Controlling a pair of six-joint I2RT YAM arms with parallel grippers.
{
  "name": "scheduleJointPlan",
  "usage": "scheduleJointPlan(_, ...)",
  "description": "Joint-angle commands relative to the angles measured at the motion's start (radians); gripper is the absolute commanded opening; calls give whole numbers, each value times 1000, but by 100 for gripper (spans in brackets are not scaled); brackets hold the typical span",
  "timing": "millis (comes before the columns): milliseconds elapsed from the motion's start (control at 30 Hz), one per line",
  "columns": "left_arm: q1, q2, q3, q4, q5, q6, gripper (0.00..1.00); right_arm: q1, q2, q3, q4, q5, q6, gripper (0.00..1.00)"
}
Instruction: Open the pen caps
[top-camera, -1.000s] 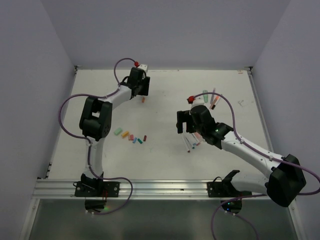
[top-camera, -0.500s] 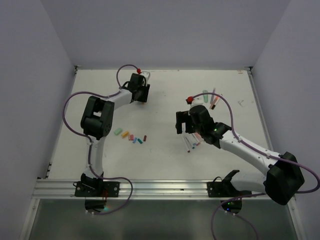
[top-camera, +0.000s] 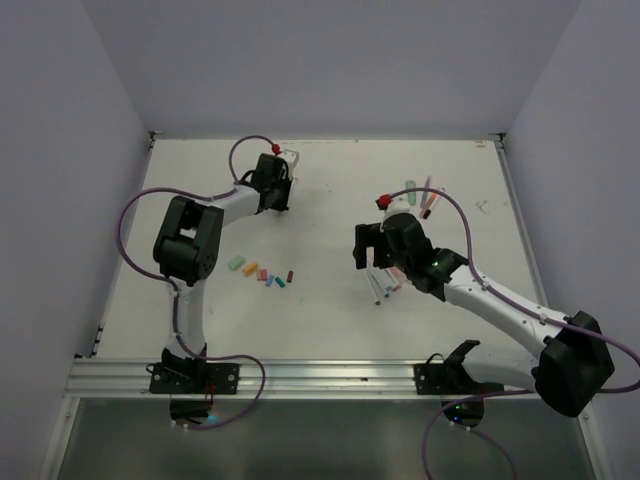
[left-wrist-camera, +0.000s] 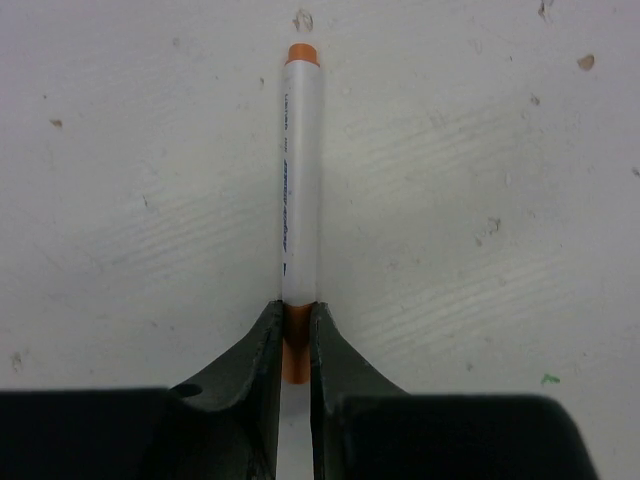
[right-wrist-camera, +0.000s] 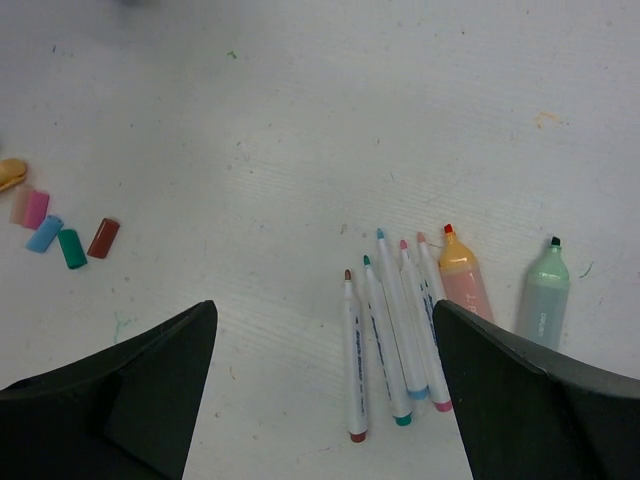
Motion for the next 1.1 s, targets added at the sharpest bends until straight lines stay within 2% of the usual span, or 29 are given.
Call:
scheduleJointPlan(0, -20, -105, -74, -22, 39, 38, 9, -3, -33, 5, 40, 5, 3, 93)
scheduleJointPlan(133, -68, -202, -152, -33, 38, 53, 0, -6, -37, 30, 40, -4, -8, 93)
scheduleJointPlan(267, -125, -310, -190, -74, 53, 143, 0, -41, -39, 63, 41, -58, -43, 92)
scheduleJointPlan(467, -194, -496, -252, -160, 149, 269, 0, -180, -30, 178, -25, -357, -98, 91)
scheduleJointPlan(600, -206, -632, -290, -198, 252, 358, 0, -219, 13, 293, -138, -504, -161, 91)
scheduleJointPlan(800, -228, -760, -324, -257, 363, 508, 0, -270, 128, 467, -278, -738, -163, 91)
scheduleJointPlan(933, -235, -808, -329, -287, 421, 576, 0, -270, 242, 607, -371, -838, -202, 89)
scheduleJointPlan(1067, -238, -817, -309, -332, 455, 634, 0, -270, 331, 680, -451, -881, -247, 88)
